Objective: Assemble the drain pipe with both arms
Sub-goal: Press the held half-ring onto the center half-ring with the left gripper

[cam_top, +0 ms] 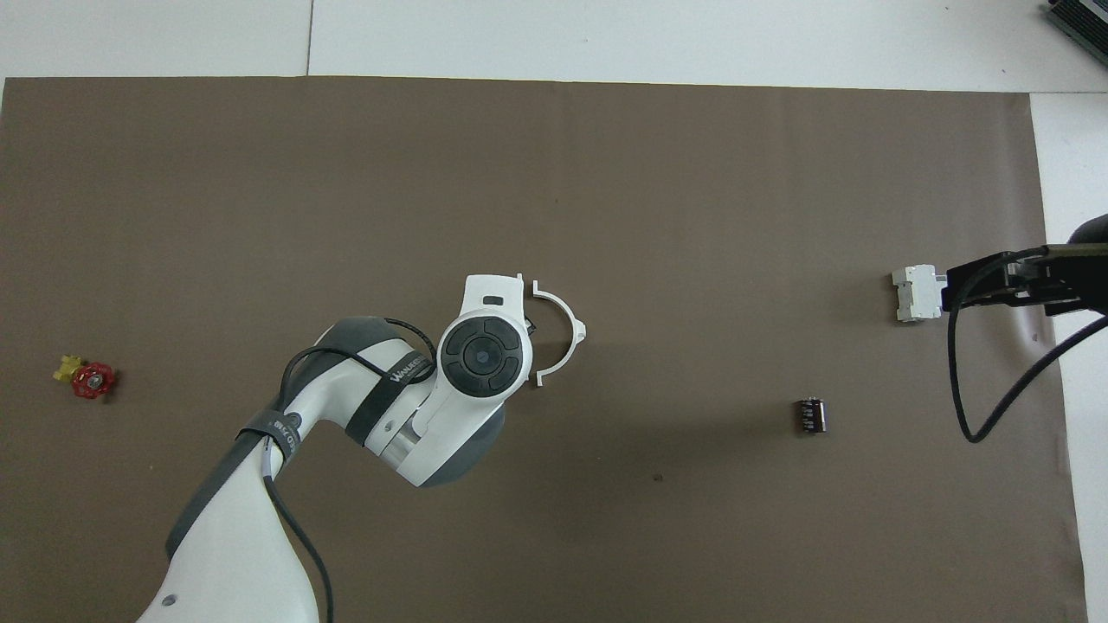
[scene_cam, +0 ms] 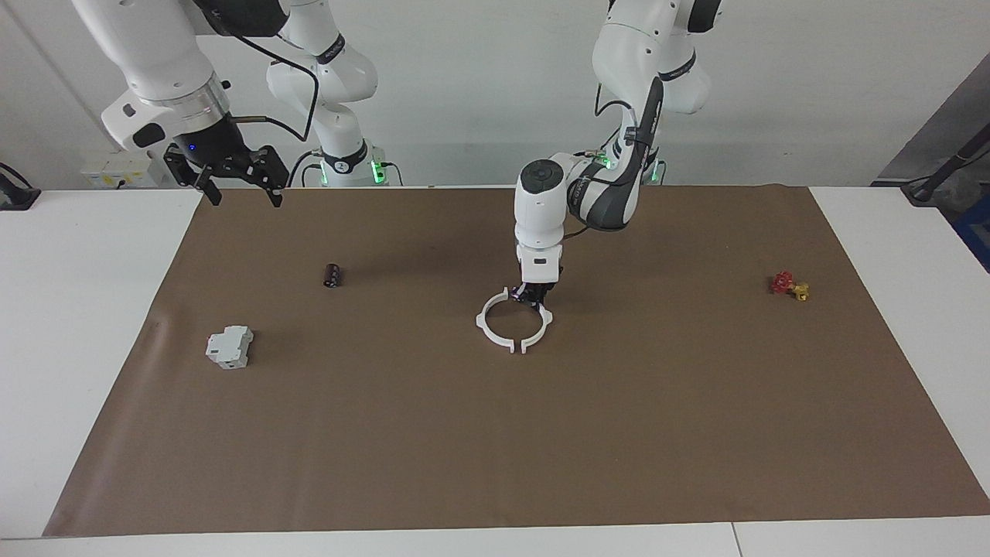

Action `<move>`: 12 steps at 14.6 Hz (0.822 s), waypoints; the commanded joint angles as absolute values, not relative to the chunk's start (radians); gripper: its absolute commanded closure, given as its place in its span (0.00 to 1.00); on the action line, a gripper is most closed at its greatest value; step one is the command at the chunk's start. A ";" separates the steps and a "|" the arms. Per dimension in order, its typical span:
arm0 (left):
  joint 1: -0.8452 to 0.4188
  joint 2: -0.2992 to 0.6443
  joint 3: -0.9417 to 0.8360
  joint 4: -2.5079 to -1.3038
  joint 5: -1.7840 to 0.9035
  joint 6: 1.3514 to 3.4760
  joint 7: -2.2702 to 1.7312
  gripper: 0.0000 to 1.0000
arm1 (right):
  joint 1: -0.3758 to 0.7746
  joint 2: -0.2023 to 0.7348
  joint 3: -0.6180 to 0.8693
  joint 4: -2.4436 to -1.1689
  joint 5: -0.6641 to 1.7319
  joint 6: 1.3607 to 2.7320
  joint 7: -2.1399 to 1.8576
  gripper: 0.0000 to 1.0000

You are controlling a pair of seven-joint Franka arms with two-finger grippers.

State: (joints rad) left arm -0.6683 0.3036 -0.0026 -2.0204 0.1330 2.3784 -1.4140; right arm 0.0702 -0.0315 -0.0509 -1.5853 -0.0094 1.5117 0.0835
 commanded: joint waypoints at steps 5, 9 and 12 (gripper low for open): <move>-0.699 0.324 0.017 -1.994 0.160 2.362 -1.445 1.00 | 0.057 -0.044 -0.046 -1.594 0.002 1.519 0.060 0.00; -0.701 0.328 0.015 -1.994 0.160 2.370 -1.445 1.00 | 0.057 -0.044 -0.046 -1.594 0.002 1.519 0.060 0.00; -0.707 0.336 0.015 -1.996 0.161 2.382 -1.445 1.00 | 0.057 -0.044 -0.046 -1.594 0.002 1.519 0.060 0.00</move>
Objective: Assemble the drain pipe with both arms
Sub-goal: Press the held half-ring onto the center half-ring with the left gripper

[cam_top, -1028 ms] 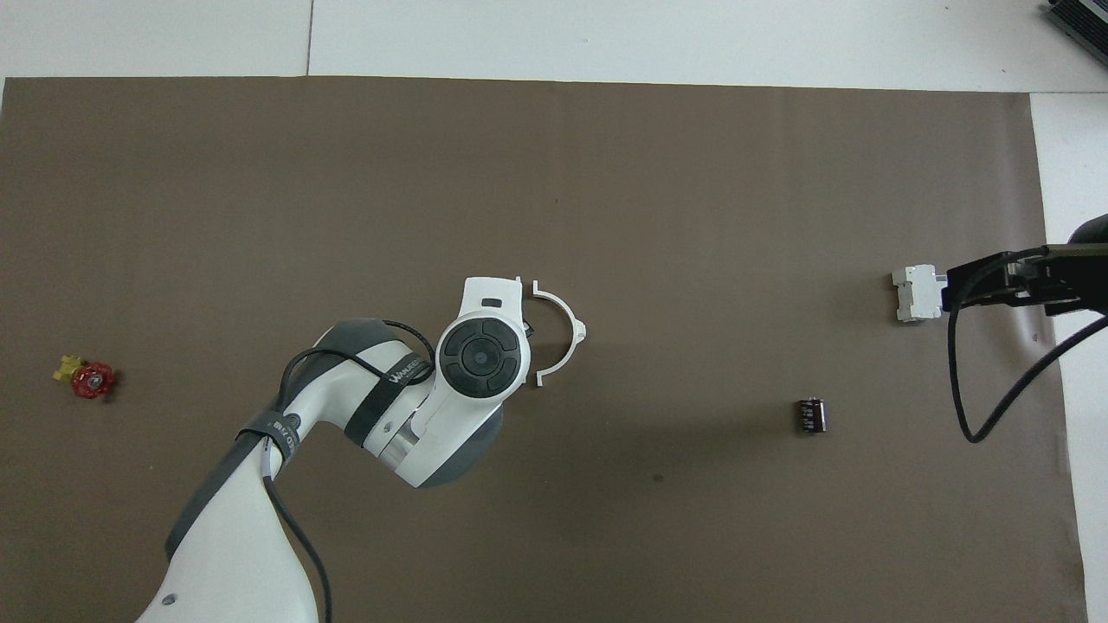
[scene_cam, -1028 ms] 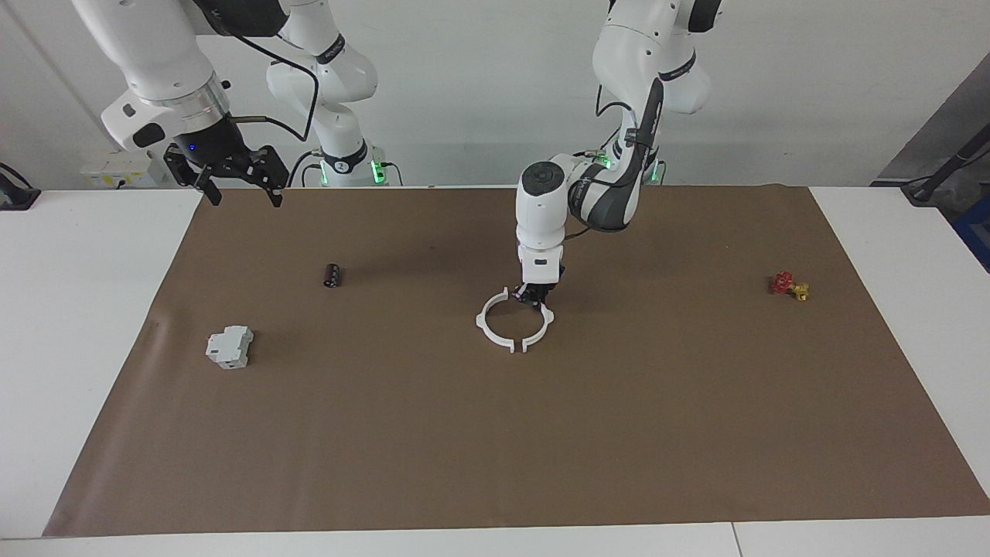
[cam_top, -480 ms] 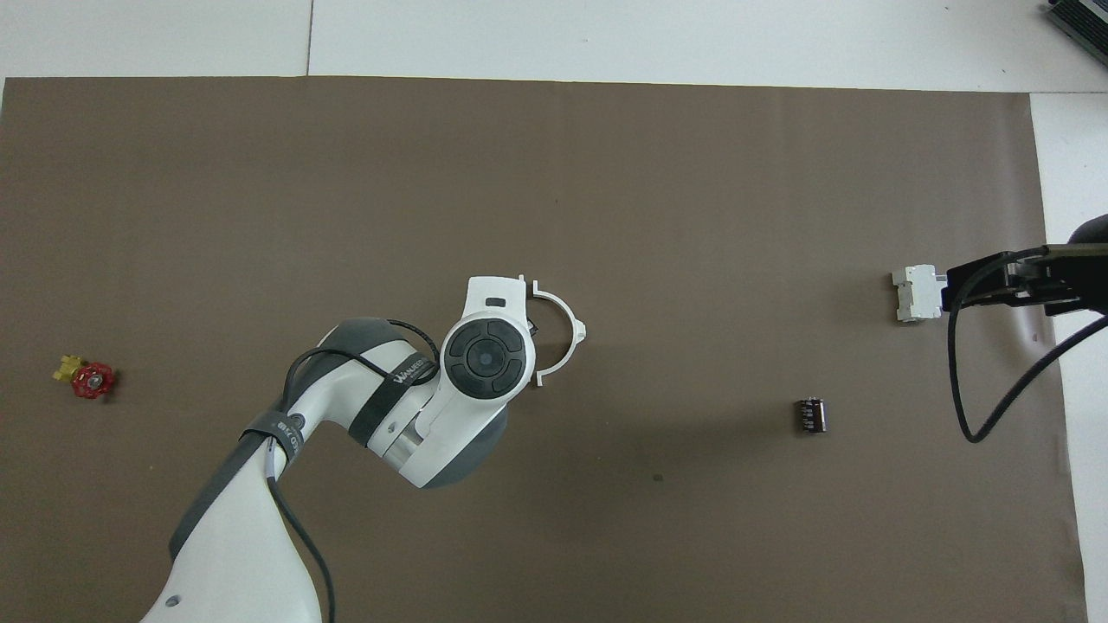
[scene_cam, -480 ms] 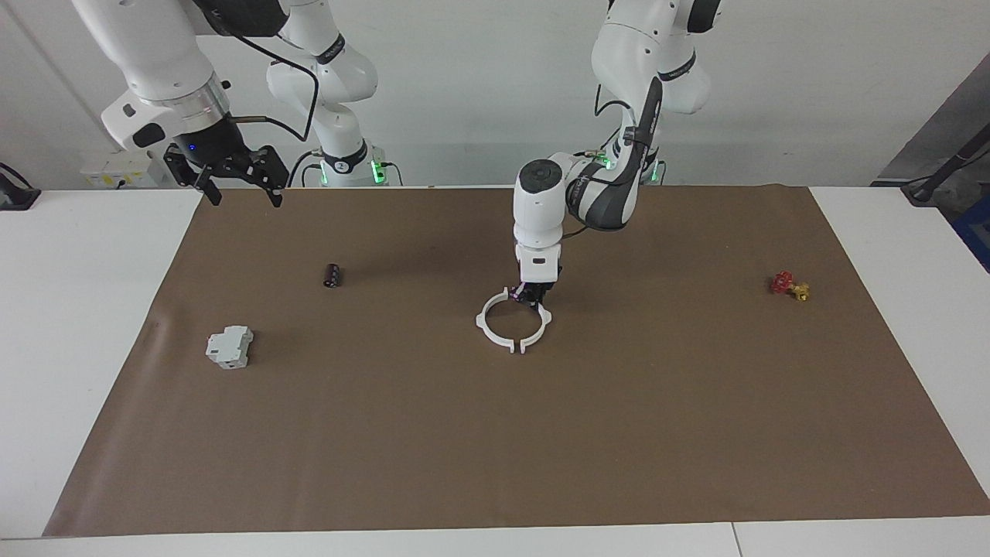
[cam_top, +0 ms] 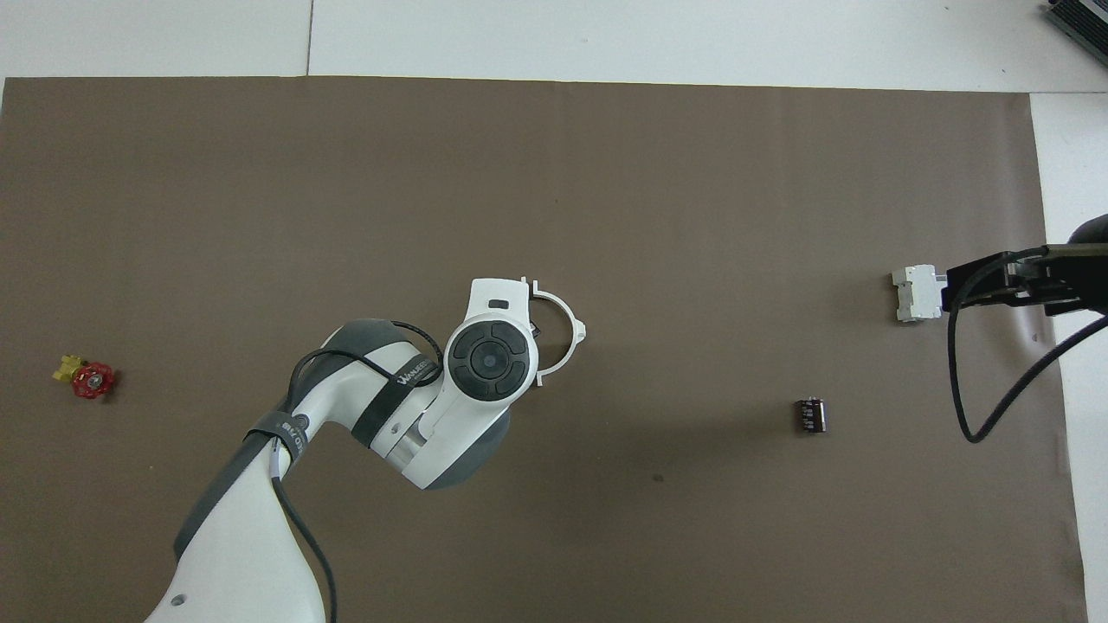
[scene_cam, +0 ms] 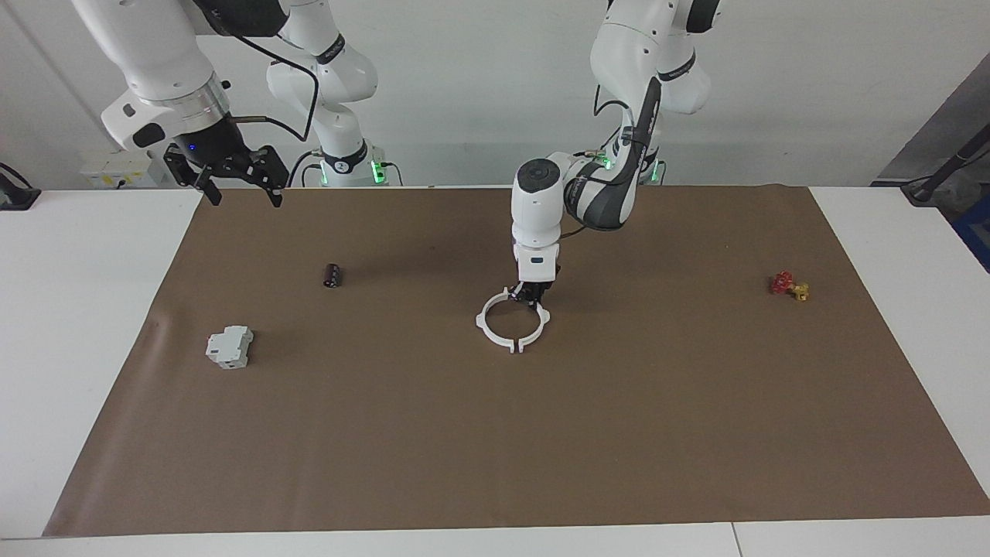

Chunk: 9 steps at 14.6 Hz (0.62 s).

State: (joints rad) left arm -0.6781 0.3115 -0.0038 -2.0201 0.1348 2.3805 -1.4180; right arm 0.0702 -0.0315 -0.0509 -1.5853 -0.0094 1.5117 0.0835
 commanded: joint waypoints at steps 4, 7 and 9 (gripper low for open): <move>-0.707 0.336 0.015 -2.000 0.187 2.390 -1.445 1.00 | 0.057 -0.044 -0.046 -1.594 0.002 1.519 0.060 0.00; -0.707 0.336 0.014 -2.002 0.187 2.388 -1.447 1.00 | 0.057 -0.044 -0.046 -1.594 0.002 1.519 0.060 0.00; -0.709 0.336 0.014 -2.000 0.187 2.390 -1.447 1.00 | 0.057 -0.044 -0.046 -1.594 0.002 1.519 0.060 0.00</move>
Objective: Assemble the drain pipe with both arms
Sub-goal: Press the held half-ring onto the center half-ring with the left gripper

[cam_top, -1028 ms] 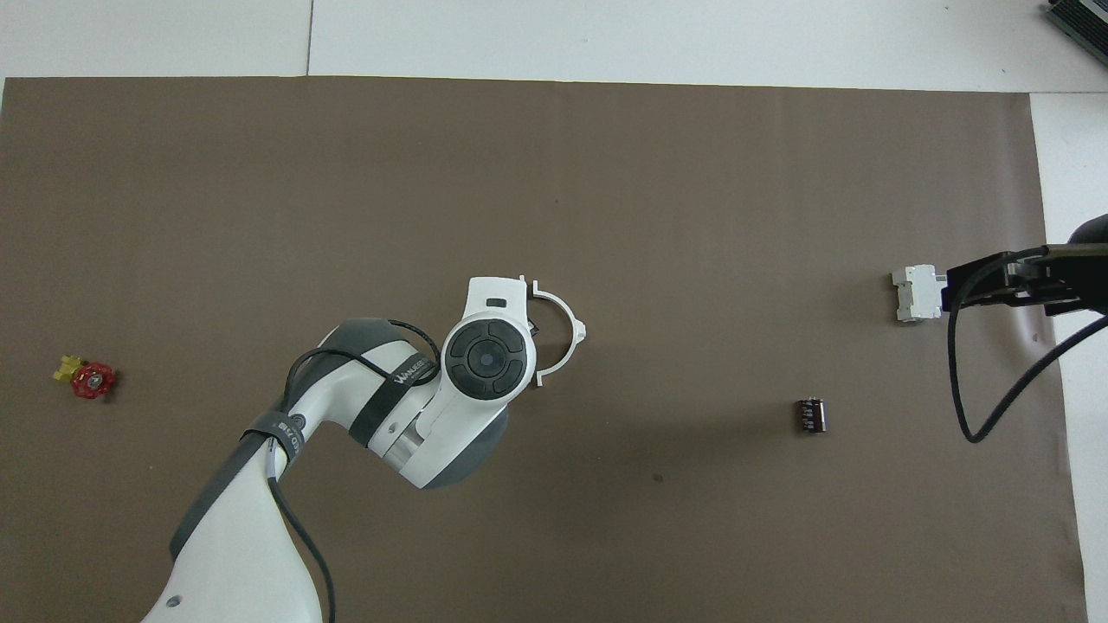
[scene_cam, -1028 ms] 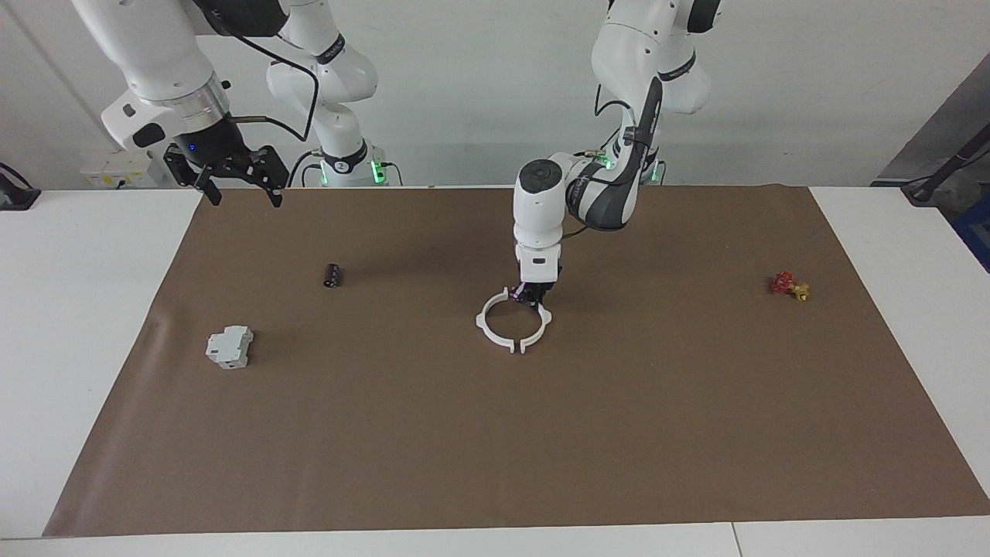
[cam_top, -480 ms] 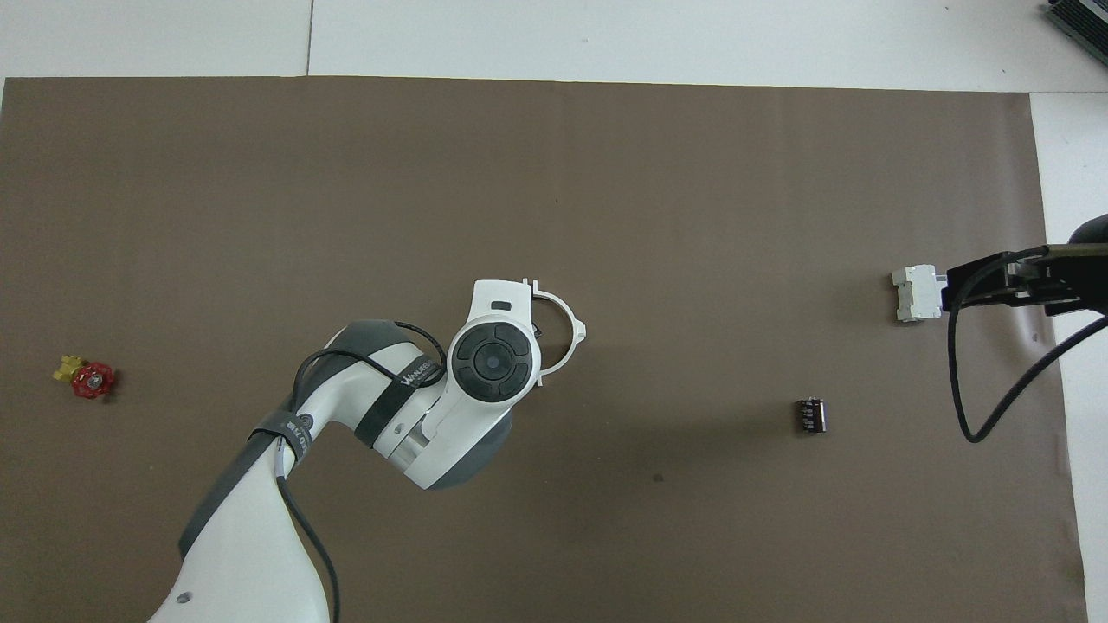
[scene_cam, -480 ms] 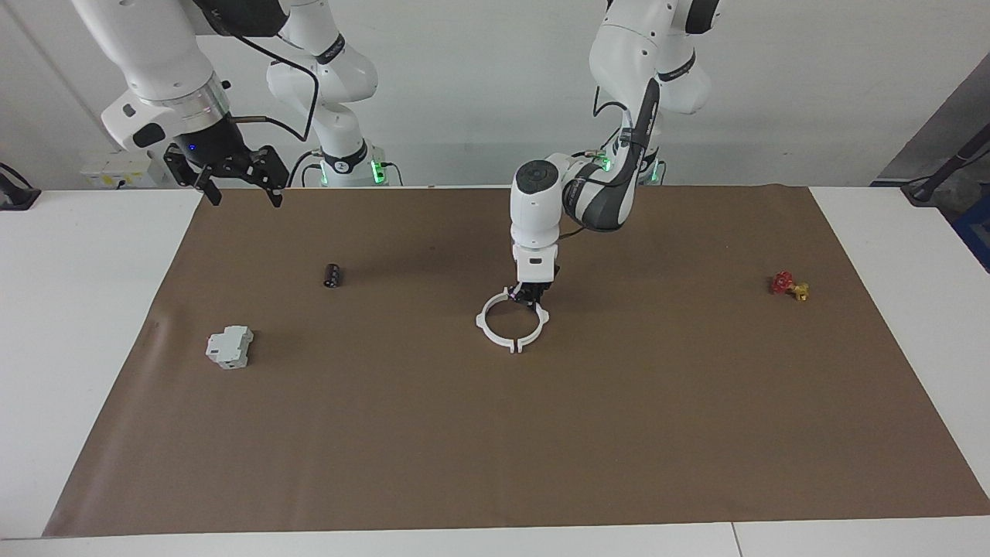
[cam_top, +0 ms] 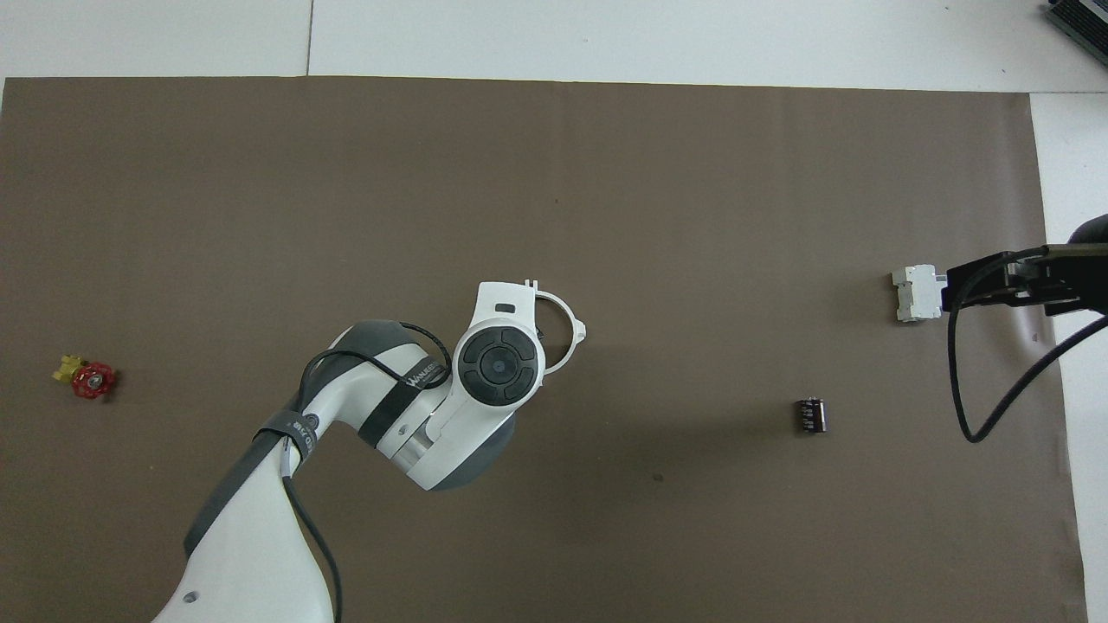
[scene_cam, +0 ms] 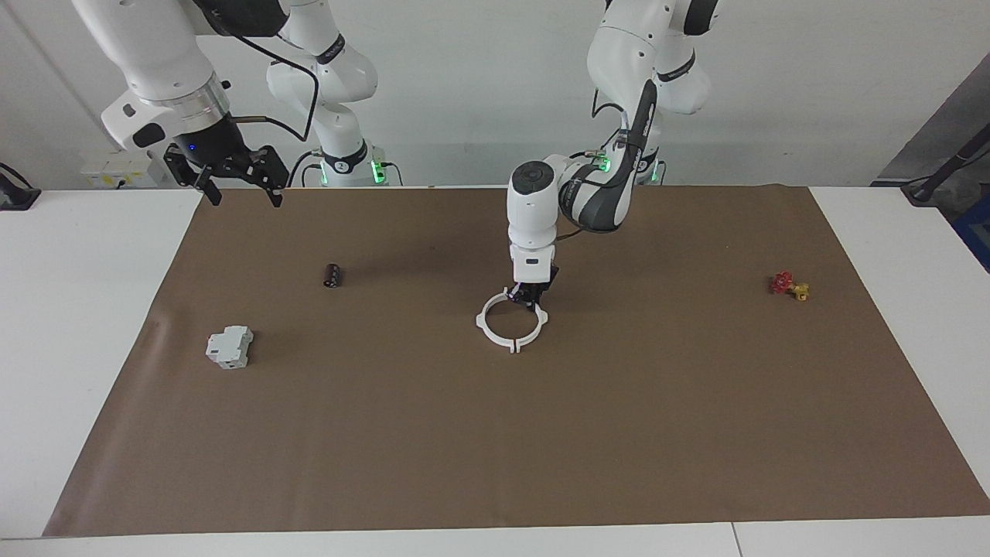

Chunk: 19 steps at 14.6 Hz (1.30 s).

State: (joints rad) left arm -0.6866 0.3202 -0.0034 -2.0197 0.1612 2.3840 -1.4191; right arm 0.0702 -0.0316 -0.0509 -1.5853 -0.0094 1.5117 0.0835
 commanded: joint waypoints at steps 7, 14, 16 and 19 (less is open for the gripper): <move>-0.712 0.336 0.014 -2.000 0.187 2.396 -1.447 1.00 | 0.057 -0.044 -0.046 -1.594 0.002 1.519 0.060 0.00; -0.713 0.339 0.014 -2.000 0.189 2.402 -1.447 1.00 | 0.057 -0.044 -0.046 -1.594 0.002 1.519 0.060 0.00; -0.713 0.339 0.014 -2.002 0.187 2.402 -1.447 1.00 | 0.057 -0.044 -0.045 -1.594 0.002 1.519 0.060 0.00; -0.712 0.339 0.014 -2.000 0.189 2.401 -1.445 0.89 | 0.057 -0.044 -0.046 -1.594 0.002 1.519 0.060 0.00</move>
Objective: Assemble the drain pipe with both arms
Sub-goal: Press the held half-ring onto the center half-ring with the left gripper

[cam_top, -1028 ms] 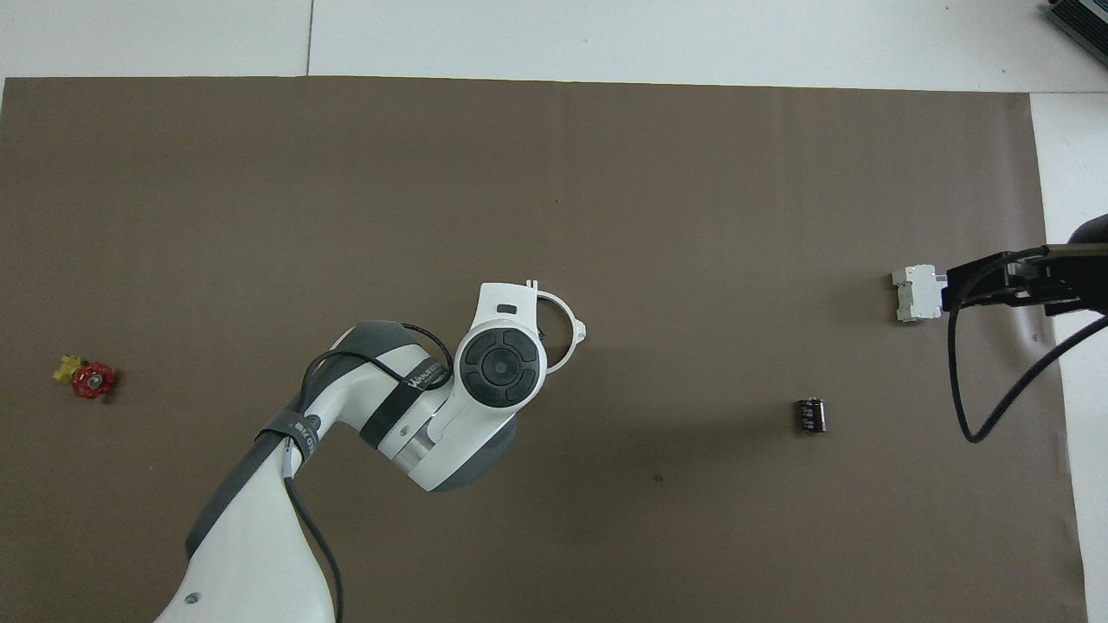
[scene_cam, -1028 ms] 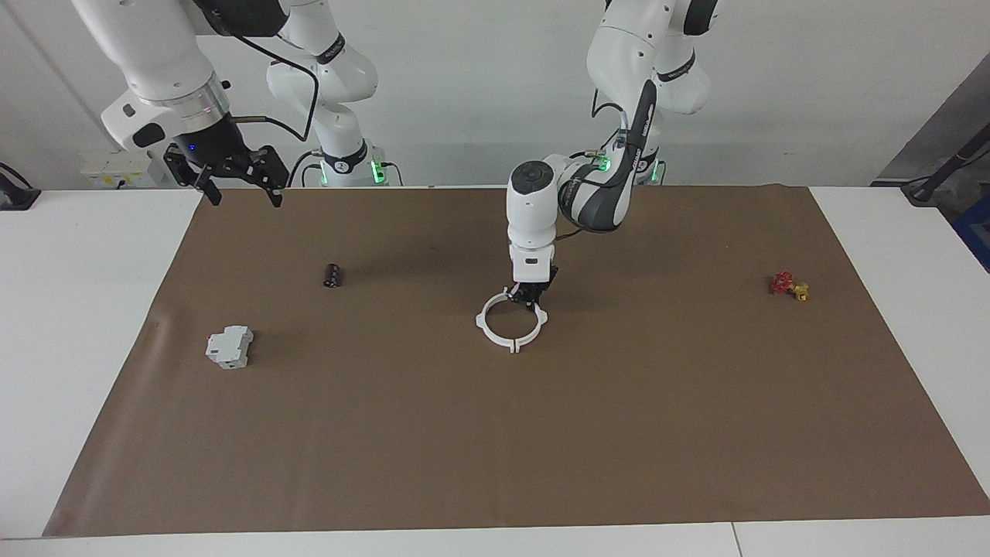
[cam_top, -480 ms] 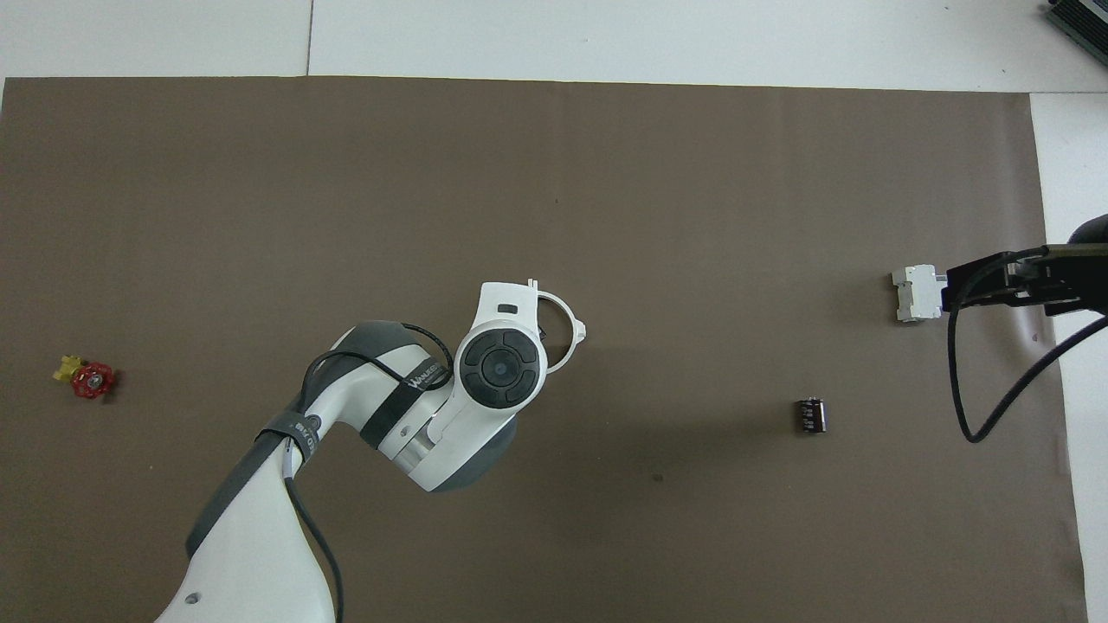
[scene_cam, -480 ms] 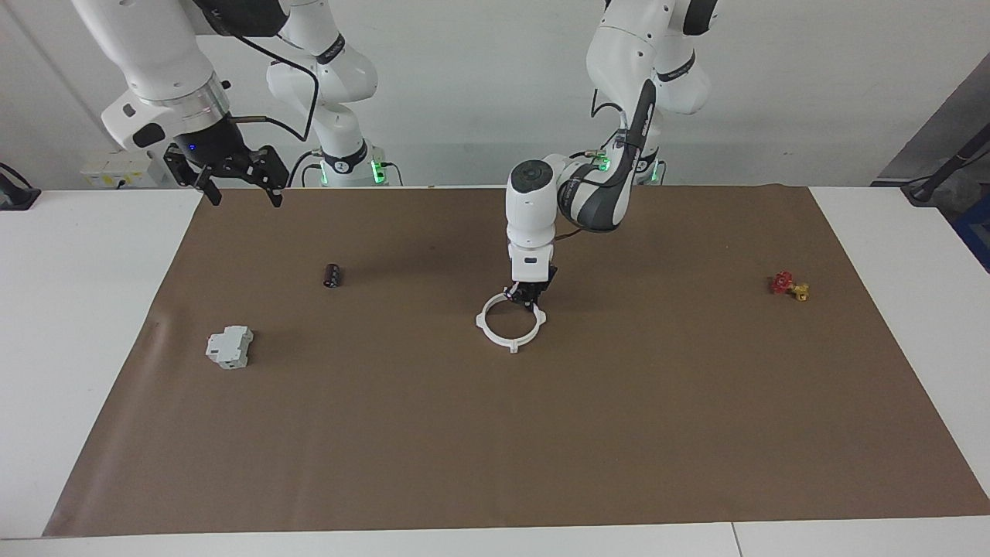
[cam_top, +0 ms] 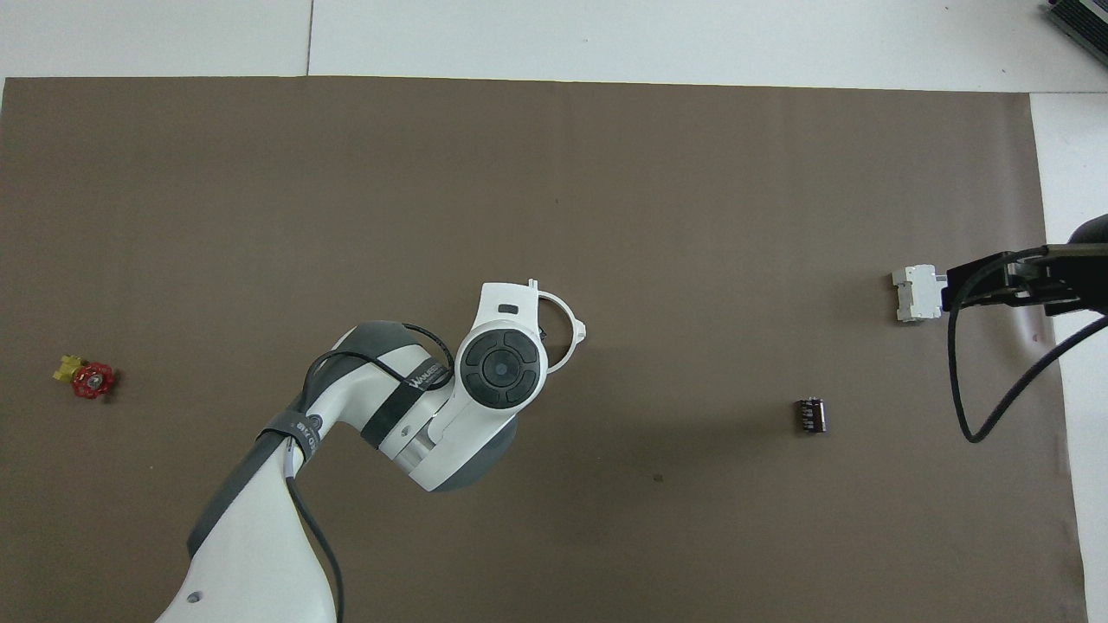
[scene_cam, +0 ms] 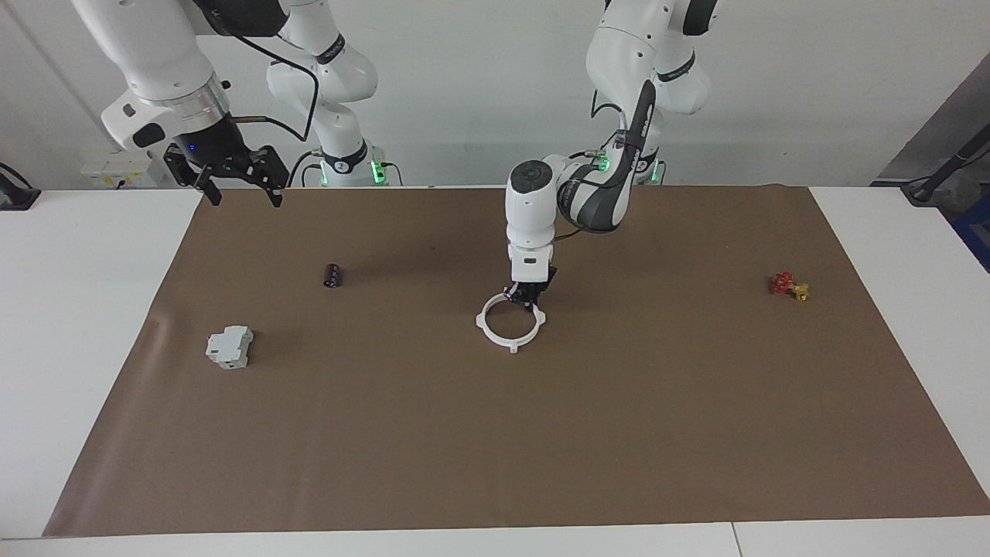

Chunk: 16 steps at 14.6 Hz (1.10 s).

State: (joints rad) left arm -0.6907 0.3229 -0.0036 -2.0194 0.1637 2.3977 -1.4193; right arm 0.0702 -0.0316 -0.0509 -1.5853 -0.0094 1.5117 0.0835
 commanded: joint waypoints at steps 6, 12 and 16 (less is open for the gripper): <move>-0.710 0.339 0.014 -2.002 0.189 2.399 -1.443 0.00 | 0.057 -0.044 -0.046 -1.594 0.002 1.519 0.060 0.00; -0.709 0.339 0.014 -2.003 0.189 2.402 -1.442 0.00 | 0.057 -0.044 -0.046 -1.594 0.002 1.519 0.060 0.00; -0.701 0.339 0.014 -2.003 0.190 2.399 -1.434 0.00 | 0.057 -0.044 -0.046 -1.594 0.002 1.519 0.060 0.00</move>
State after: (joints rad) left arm -0.6907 0.3246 -0.0008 -2.0194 0.1655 2.3979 -1.4195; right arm 0.0702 -0.0316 -0.0509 -1.5853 -0.0094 1.5117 0.0835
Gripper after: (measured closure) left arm 0.000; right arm 0.000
